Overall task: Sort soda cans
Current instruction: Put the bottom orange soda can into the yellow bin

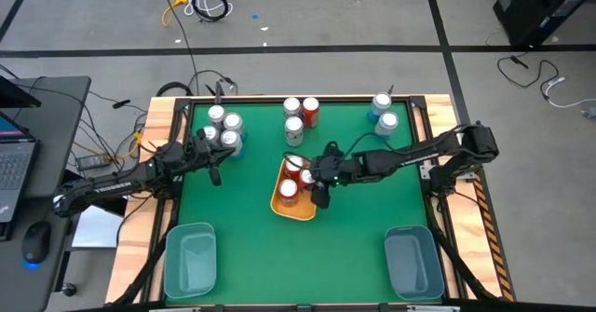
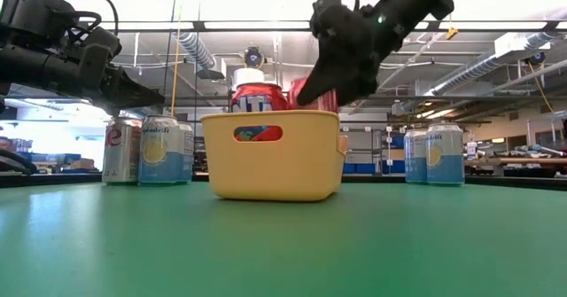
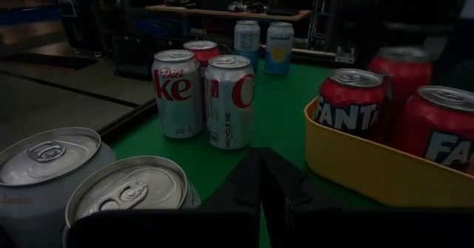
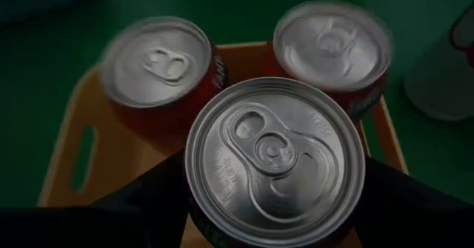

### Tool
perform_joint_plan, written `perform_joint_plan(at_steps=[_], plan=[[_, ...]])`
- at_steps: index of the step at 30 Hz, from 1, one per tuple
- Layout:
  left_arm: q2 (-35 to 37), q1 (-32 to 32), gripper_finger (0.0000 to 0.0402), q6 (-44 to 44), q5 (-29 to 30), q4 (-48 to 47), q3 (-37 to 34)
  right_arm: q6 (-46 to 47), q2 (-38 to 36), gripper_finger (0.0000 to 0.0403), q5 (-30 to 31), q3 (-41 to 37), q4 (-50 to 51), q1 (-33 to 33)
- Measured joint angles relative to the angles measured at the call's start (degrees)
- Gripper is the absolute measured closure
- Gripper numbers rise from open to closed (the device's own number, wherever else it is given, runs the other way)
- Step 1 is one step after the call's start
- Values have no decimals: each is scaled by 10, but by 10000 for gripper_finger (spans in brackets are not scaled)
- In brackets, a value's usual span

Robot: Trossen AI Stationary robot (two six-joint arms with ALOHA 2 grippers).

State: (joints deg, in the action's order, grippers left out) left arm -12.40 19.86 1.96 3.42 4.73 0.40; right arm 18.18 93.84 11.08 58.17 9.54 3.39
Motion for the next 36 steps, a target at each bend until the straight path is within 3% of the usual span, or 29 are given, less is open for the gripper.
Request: perform_joint_plan(at_steps=[9, 17, 26, 36], plan=[[0, 0, 395, 0, 0, 0, 0, -18, 42, 114, 3, -3, -42, -6], [0, 0, 395, 0, 0, 0, 0, -19, 28, 61, 7, -5, -9, -9], [0, 0, 395, 0, 0, 0, 0, -29, -3, 58, -4, 10, 23, -10], [0, 0, 395, 0, 0, 0, 0, -25, -2, 118, -25, 10, 15, -17]])
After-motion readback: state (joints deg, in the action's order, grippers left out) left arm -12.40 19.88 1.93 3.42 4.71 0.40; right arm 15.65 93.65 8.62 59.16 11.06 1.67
